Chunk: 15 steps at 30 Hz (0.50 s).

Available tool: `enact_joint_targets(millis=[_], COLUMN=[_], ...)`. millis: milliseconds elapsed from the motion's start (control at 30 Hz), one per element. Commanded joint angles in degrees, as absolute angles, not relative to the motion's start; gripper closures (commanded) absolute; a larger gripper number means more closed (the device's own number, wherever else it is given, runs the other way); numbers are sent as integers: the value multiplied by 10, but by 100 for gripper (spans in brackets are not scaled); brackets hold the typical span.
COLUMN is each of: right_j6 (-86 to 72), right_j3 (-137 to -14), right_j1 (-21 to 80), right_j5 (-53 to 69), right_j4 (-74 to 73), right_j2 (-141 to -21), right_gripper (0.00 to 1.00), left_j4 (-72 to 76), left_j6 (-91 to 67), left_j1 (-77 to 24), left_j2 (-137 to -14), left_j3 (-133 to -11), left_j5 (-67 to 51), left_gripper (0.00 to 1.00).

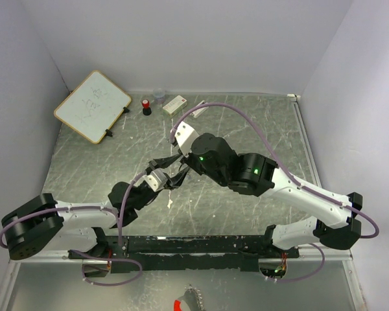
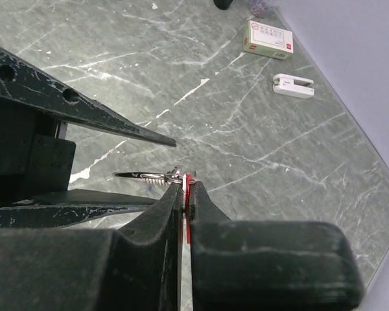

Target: Remove the keys from the keyring

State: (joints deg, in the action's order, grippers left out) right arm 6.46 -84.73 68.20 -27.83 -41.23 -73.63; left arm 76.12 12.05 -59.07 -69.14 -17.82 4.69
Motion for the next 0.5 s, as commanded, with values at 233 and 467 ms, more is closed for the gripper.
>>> enact_joint_targets(millis=[233,467], right_j6=[63,62], right_j3=[-837,-836], right_j1=[682,682], right_j5=[-279,-276], right_j4=[-388,-387], right_j2=[-720,-720], right_gripper=[100,100], left_j4=[857,887], left_j6=[91,82], left_j1=[-593,-593], left_j2=[-717,-742], left_j3=[-190,-194], left_j5=[36,38], left_gripper=[43,48])
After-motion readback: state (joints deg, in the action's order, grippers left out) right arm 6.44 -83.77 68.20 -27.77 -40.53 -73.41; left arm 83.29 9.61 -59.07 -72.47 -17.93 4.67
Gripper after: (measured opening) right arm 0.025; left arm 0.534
